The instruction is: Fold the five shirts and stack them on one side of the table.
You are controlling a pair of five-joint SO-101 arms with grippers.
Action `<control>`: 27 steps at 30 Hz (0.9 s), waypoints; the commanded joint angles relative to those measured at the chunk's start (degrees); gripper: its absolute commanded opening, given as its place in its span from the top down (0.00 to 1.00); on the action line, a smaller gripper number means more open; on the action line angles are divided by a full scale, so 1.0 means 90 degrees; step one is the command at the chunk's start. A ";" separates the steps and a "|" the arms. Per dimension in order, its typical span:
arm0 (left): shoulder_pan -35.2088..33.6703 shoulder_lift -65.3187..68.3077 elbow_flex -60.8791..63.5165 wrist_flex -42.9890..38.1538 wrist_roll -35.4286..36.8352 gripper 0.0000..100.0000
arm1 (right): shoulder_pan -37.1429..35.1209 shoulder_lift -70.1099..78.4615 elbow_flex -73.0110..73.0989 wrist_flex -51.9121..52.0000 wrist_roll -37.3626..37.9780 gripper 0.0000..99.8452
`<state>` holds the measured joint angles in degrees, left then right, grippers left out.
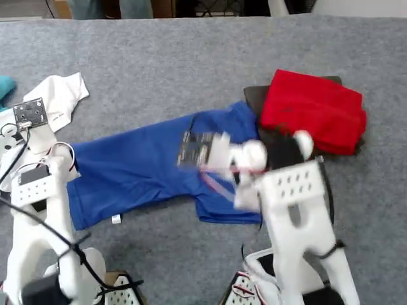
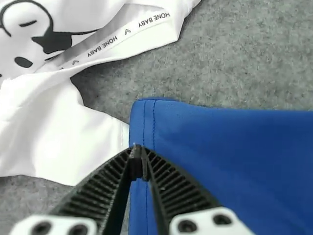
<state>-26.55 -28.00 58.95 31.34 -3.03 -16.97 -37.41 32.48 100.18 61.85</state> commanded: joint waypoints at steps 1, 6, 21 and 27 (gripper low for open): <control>-0.0024 0.0703 -0.0288 -0.0352 -0.0020 0.97 | -0.0225 -0.0591 0.1284 -0.0361 0.0176 0.76; -0.0044 0.1465 -0.0943 -0.0088 -0.0020 0.97 | -0.0225 -0.0659 0.2418 -0.1348 0.0342 0.76; -0.0034 0.1573 -0.1011 -0.0088 -0.0029 0.97 | -0.0811 -0.0650 0.4752 -0.3683 0.0215 0.79; -0.0054 0.1573 -0.1011 -0.0068 -0.0029 0.97 | -0.0078 -0.0650 0.5065 -0.4698 0.0244 0.99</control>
<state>-26.64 -13.58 52.53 30.37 -3.12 -20.40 -43.38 76.62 60.26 64.22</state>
